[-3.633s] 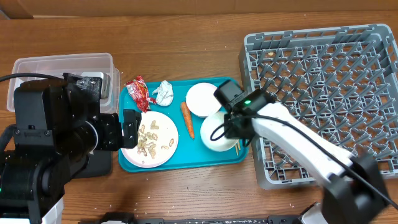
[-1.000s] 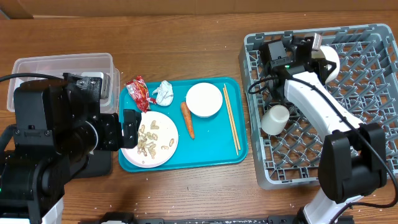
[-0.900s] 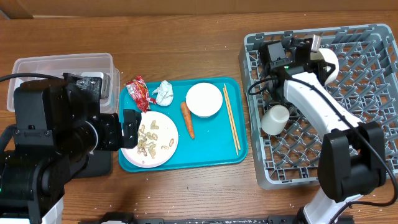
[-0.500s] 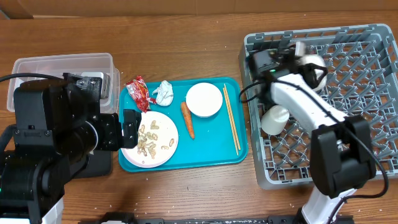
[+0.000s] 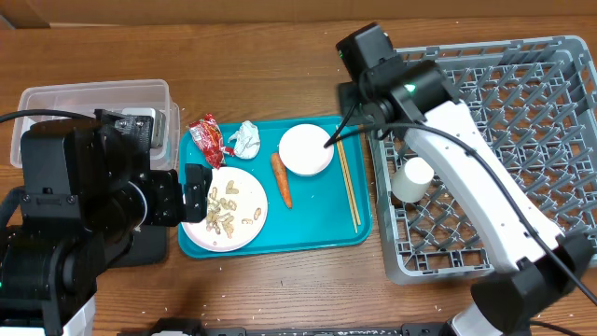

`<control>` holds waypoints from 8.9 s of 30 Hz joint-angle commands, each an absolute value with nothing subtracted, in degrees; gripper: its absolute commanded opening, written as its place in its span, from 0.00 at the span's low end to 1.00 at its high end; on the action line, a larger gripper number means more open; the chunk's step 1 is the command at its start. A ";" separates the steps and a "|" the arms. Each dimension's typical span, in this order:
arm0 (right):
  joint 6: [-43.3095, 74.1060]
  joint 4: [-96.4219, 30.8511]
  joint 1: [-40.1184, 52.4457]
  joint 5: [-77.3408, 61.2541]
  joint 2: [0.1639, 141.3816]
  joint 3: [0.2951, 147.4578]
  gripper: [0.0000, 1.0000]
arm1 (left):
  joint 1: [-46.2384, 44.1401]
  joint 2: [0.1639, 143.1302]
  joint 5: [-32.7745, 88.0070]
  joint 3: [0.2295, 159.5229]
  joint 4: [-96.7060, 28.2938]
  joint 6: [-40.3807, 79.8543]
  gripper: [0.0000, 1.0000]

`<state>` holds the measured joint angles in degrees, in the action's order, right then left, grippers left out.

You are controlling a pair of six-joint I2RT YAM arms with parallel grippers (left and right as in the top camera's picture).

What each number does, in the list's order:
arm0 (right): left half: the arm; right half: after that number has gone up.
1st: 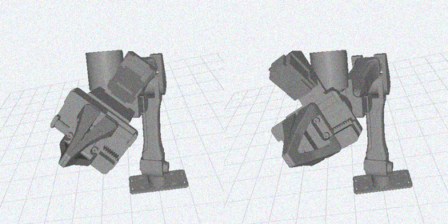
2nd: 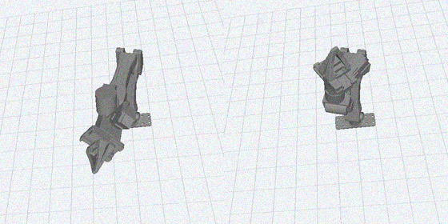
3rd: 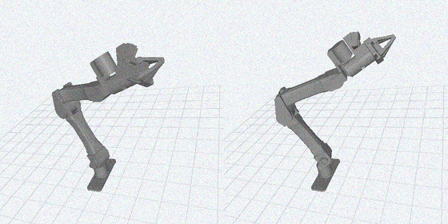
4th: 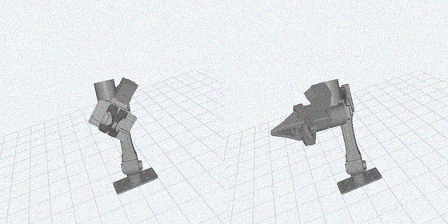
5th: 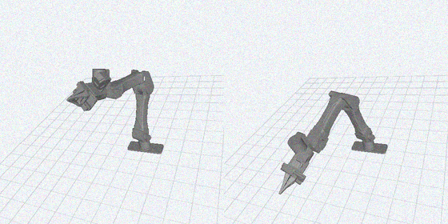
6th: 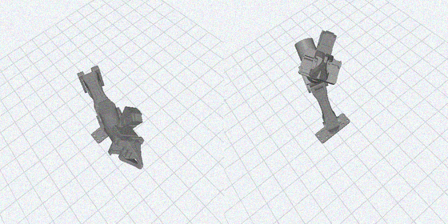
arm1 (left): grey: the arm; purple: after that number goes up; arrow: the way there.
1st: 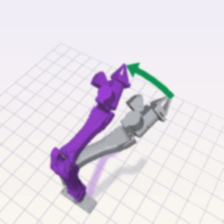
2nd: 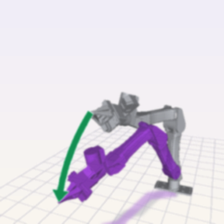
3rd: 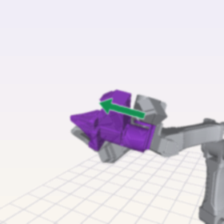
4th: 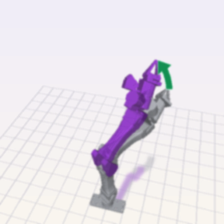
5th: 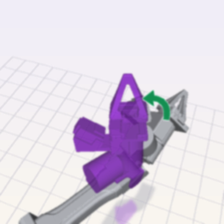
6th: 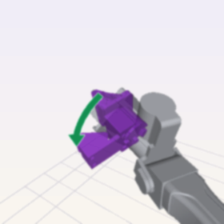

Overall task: Sort waste into correct bins and load items into the dishwasher
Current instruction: 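Reach the right gripper to the pink-rimmed bowl and grasp it, then set the pink-rimmed bowl into the dish rack with the right gripper, then move the right gripper to the chopsticks and grasp one, then place the chopstick into the dish rack with the right gripper, then return the right gripper to the tray and grasp the second chopstick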

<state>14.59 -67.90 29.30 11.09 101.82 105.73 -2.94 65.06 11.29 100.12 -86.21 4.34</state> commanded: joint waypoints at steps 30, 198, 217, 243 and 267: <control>40.18 -50.02 29.52 -4.75 116.18 85.32 0.33 | -2.59 65.25 10.96 101.08 -86.35 4.29 1.00; 27.97 -52.10 31.81 0.03 104.27 76.34 0.04 | -2.59 65.25 10.96 101.08 -86.35 4.29 1.00; 6.44 -63.31 16.58 7.22 101.58 93.21 0.04 | -2.59 65.25 10.98 101.08 -86.35 4.29 1.00; 36.29 -53.65 37.12 8.54 105.69 78.35 0.43 | -2.59 65.25 10.98 101.08 -86.35 4.29 1.00; 25.80 -51.20 36.21 10.15 100.71 80.88 0.04 | -2.59 65.25 10.96 101.08 -86.35 4.29 1.00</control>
<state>30.46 -49.30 36.62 4.93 106.61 72.53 -2.94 65.06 11.31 100.12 -86.21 4.34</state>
